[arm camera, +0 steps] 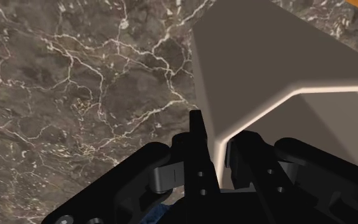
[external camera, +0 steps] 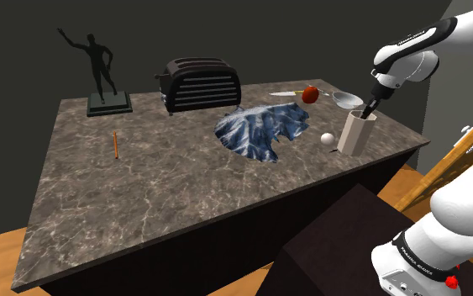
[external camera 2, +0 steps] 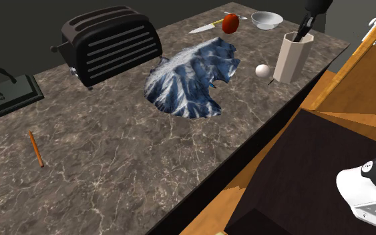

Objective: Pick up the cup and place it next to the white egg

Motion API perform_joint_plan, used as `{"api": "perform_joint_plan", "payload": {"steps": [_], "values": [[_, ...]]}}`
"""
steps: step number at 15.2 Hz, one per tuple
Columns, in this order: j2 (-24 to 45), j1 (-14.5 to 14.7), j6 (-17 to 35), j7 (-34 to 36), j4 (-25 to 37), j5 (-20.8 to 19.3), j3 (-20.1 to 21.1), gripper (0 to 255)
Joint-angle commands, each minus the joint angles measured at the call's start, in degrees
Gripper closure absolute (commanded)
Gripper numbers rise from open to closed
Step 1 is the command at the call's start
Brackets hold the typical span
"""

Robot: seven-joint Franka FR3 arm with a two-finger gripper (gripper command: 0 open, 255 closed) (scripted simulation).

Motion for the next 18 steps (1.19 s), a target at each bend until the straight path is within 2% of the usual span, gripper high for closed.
{"api": "perform_joint_plan", "payload": {"steps": [1,2,7,11,18], "values": [[-0.02,0.00,0.01,0.00,0.02,0.00,0.00,255],[-0.03,0.00,0.01,0.01,0.00,0.00,0.00,0],[-0.02,0.00,0.01,0.00,0.02,0.00,0.00,0],[-3.75,0.04,-6.68,1.50,3.33,-2.22,-0.38,0],[-3.75,0.04,-6.68,1.51,3.33,-2.22,-0.38,0]]}}
